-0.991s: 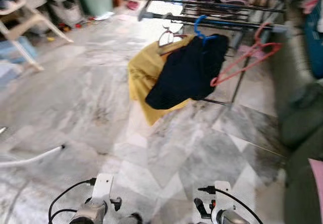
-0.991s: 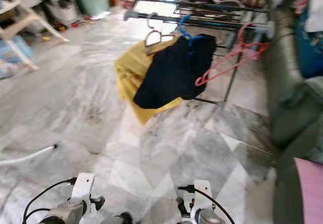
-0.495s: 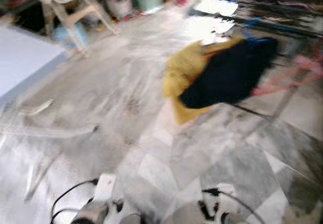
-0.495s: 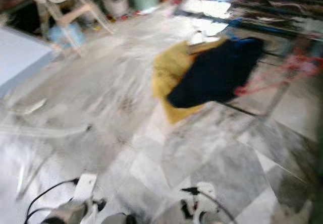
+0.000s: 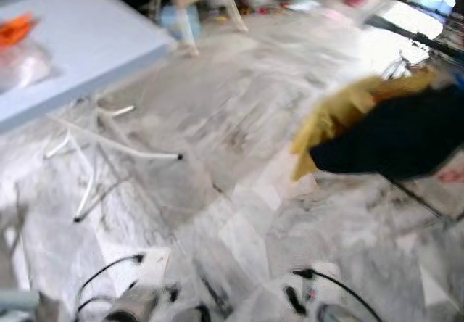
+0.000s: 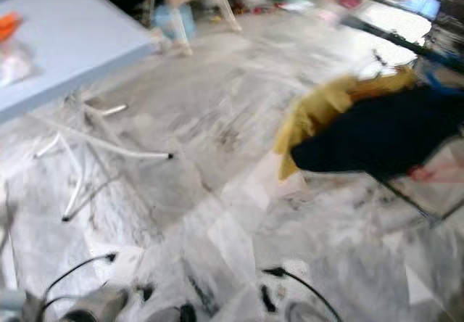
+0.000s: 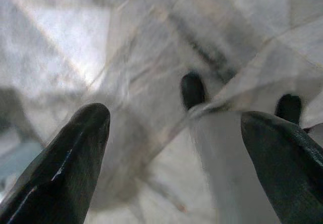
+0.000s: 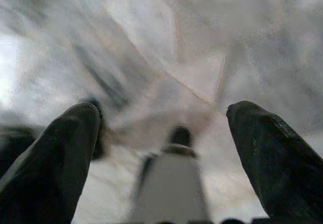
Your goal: Hang hanger
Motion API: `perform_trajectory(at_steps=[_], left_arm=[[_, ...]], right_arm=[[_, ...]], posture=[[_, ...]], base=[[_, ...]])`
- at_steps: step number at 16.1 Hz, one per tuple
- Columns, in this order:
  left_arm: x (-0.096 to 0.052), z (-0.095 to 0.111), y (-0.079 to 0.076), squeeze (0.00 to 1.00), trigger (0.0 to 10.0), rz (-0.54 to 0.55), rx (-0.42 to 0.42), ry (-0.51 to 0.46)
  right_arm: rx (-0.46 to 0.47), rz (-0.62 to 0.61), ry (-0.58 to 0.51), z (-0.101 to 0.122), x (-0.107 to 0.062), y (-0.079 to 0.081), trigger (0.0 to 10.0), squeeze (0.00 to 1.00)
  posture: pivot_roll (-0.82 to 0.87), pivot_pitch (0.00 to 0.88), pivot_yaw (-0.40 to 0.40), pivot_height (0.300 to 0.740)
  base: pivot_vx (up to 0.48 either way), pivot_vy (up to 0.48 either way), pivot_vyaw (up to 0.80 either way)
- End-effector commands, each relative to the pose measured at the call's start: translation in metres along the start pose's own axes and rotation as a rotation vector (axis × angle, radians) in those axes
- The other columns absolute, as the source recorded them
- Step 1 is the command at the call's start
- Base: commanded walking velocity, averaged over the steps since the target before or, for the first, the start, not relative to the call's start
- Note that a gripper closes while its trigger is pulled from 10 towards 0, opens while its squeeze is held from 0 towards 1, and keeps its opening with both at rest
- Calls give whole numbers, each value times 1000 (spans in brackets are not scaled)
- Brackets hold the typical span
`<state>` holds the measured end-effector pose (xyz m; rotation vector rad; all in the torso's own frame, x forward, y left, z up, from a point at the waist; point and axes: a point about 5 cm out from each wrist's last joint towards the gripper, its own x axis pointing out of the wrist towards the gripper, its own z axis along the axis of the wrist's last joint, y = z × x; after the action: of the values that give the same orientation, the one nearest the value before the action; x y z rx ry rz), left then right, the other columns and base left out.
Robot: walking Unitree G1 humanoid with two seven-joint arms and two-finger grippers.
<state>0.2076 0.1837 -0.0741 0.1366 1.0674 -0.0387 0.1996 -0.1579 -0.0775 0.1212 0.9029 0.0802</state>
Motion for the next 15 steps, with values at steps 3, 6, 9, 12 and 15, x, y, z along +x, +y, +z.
perform_trajectory(at_steps=[3,6,9,12,15], left_arm=[[0,0,-2,0,10000,-6,15,5],[0,1,-1,0,10000,-8,18,3],[0,2,-2,0,10000,-12,20,2],[0,2,-2,0,10000,-14,15,2],[0,1,-3,0,10000,-13,8,4]], right_arm=[[-7,14,34,-10,-2,1,10000,0],[-6,18,33,-9,-1,2,10000,0],[-4,16,32,-9,-1,2,10000,0],[-5,16,31,-9,-1,1,10000,0],[-4,15,32,-9,-1,2,10000,0]], posture=[[-128,144,48,740],[-130,146,51,740],[-135,147,51,740],[-134,148,48,740],[-130,150,47,740]], base=[[0,0,800],[0,0,800],[0,0,800],[0,0,769],[0,0,235]])
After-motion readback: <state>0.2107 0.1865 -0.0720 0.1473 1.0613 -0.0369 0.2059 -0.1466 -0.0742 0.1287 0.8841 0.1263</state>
